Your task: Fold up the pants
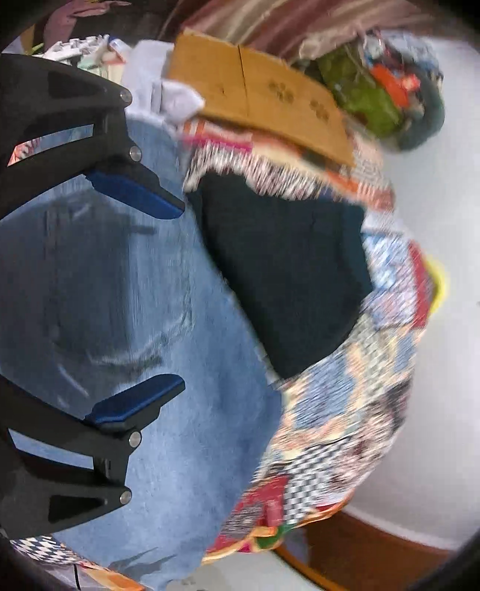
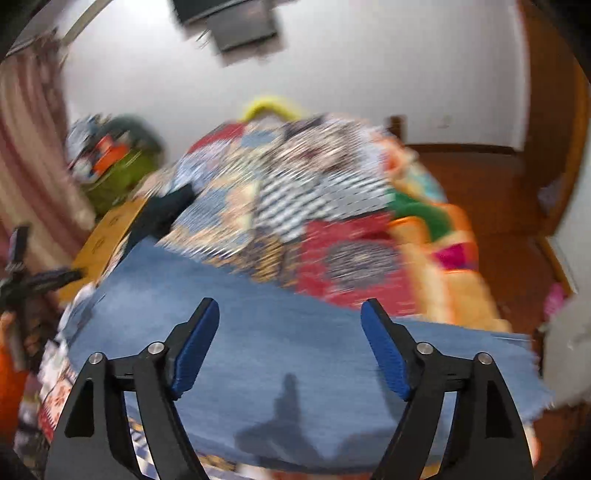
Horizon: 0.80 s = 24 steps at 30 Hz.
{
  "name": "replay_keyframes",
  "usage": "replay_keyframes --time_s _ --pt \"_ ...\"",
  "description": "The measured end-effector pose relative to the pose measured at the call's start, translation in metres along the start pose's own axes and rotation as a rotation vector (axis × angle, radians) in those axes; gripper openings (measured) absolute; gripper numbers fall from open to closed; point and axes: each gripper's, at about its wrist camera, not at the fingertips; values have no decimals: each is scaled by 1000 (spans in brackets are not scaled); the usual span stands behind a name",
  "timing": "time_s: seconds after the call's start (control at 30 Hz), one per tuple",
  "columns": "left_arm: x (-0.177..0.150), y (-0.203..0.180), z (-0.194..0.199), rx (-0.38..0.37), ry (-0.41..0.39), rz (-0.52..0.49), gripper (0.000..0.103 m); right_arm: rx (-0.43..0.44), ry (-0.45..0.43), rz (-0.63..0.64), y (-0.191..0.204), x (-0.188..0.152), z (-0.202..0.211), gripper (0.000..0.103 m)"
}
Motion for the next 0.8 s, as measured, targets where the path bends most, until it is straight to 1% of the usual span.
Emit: replay_keyframes --time_s 0.07,0.1,0.13,0.2,0.23,0.27,0.3,0.37,0.47,0.57,0.63,0.73,0.8 --pt "-8 -16 -19 -8 54 -46 86 23 74 42 17 -6 -27 77" --pt "-15 -23 -23 6 52 -64 87 34 124 65 24 -12 -40 77" --pt "-24 -26 -18 25 -1 -70 87 39 170 88 30 -20 -51 77" --pt "-38 -30 -8 36 -47 -108 87 28 257 133 35 -41 -69 76" --pt "-44 -31 -3 40 -56 -117 87 28 243 122 33 -51 -69 78" --pt "-49 -30 2 40 -65 -127 87 31 211 85 29 -55 -64 84" --pt "-55 -32 7 40 -69 -140 87 42 222 65 24 -57 -62 86" --pt "-61 -34 11 44 -67 -148 87 76 248 0 12 -60 -58 86" --pt "-70 -32 19 33 -58 -143 87 69 244 -28 6 -67 -53 86" --pt "-71 -34 25 32 -43 -145 87 37 229 -28 2 -75 -40 86" --pt "-69 -38 25 52 -31 -158 87 -9 201 -43 -9 -74 -29 86" --pt "-60 -49 23 65 -21 -192 87 -77 137 -99 -33 -73 -7 86" --pt "-54 -59 20 87 -20 -221 87 -120 99 -147 -52 -73 7 86"
Point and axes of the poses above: each gripper's, at about its wrist camera, not at the fingertips, and z roughly against the way its jaws point, y to its left, x to its top, and after that the axes turned 3 degrees about -z, right-handed
